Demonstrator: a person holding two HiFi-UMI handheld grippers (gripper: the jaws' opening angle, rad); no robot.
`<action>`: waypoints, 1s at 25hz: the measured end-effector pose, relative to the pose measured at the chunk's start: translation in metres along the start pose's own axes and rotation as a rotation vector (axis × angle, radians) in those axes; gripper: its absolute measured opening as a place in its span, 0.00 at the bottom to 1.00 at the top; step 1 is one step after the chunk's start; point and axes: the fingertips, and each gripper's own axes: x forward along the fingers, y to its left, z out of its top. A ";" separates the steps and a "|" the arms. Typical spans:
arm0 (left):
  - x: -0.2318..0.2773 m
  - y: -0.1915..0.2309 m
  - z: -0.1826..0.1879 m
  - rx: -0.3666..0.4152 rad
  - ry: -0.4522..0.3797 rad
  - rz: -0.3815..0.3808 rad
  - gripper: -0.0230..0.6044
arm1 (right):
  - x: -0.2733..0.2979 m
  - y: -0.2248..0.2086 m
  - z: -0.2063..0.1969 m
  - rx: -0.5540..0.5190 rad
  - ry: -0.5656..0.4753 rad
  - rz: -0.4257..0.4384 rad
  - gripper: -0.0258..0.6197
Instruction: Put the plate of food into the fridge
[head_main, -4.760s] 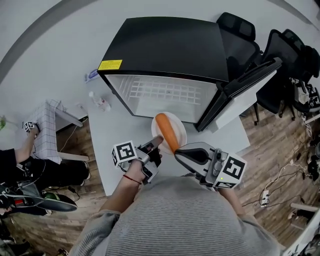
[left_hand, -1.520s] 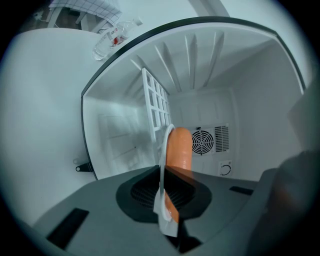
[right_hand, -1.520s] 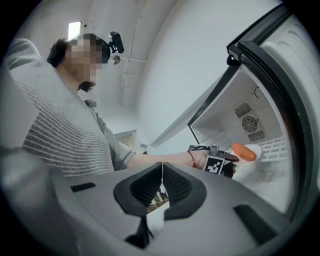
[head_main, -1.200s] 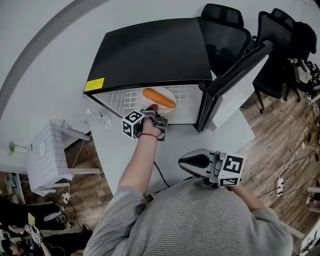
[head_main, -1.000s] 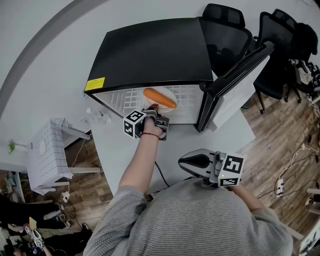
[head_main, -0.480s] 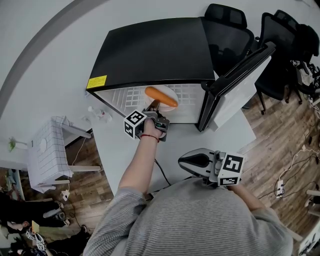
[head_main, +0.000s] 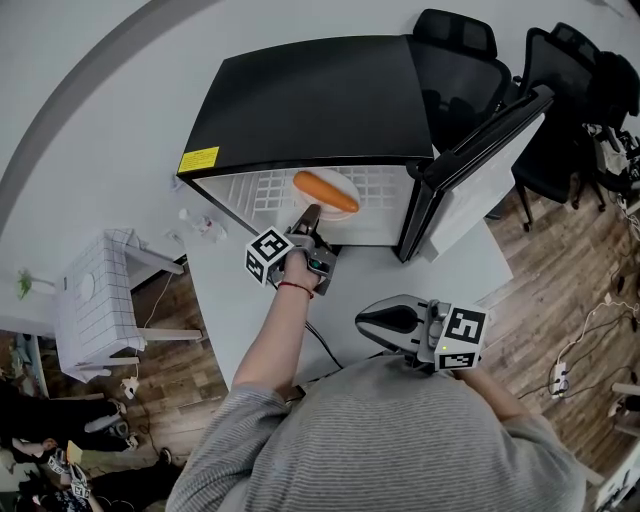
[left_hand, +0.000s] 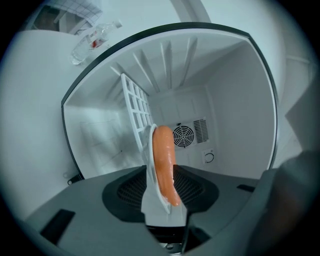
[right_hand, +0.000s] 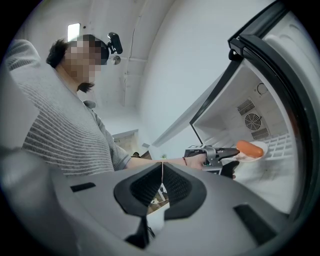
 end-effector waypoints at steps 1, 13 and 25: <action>-0.004 -0.002 -0.001 0.048 0.008 0.001 0.28 | 0.001 0.000 0.000 -0.001 0.001 0.001 0.06; -0.037 -0.010 -0.022 1.168 0.202 0.235 0.28 | 0.012 0.007 -0.004 -0.002 0.016 0.026 0.06; -0.016 -0.029 -0.040 2.597 0.161 0.421 0.28 | 0.012 0.011 -0.005 -0.008 0.013 0.017 0.06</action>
